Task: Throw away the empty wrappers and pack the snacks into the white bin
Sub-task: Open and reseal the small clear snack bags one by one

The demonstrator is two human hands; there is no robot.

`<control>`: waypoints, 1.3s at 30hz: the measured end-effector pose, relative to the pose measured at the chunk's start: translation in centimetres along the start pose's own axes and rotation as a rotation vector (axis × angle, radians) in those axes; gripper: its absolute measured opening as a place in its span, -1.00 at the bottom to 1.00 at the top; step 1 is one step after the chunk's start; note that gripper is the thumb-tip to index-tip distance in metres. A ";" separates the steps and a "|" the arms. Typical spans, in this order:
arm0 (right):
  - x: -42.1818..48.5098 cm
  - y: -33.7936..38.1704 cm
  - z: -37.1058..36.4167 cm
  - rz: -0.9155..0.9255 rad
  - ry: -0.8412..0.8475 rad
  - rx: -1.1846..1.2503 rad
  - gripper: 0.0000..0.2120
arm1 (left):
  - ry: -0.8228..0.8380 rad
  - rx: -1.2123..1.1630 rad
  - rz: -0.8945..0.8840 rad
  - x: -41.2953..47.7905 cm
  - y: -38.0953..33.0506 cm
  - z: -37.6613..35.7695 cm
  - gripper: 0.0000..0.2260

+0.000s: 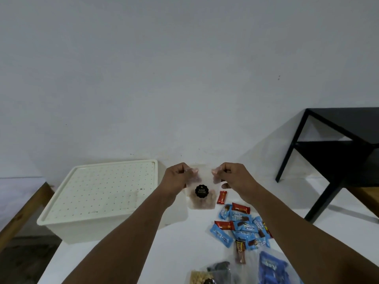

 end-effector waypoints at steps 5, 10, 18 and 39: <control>-0.1 -0.3 -0.2 0.017 -0.019 0.079 -0.81 | -0.045 -0.157 0.068 -0.3 0.8 -0.1 -0.91; -0.2 -1.0 0.3 -0.053 -0.037 0.214 -0.84 | -0.056 -0.233 0.122 -0.5 0.7 -0.2 -0.89; -0.2 -0.5 -0.5 -0.080 -0.080 0.277 -0.92 | -0.055 -0.176 0.077 -0.4 0.2 -0.3 -0.89; 0.2 -0.3 -2.0 -0.059 -0.132 0.314 -0.74 | -0.108 -0.305 0.100 -0.6 0.8 1.0 -0.82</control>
Point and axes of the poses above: each hand's wrist, its own x-axis towards the middle knuckle, its own z-axis out of the back of the hand, y = z × x, the point moved 4 cm from there along x, towards the middle knuckle, and after that the axes turned 4 degrees about x, right-handed, at the moved point
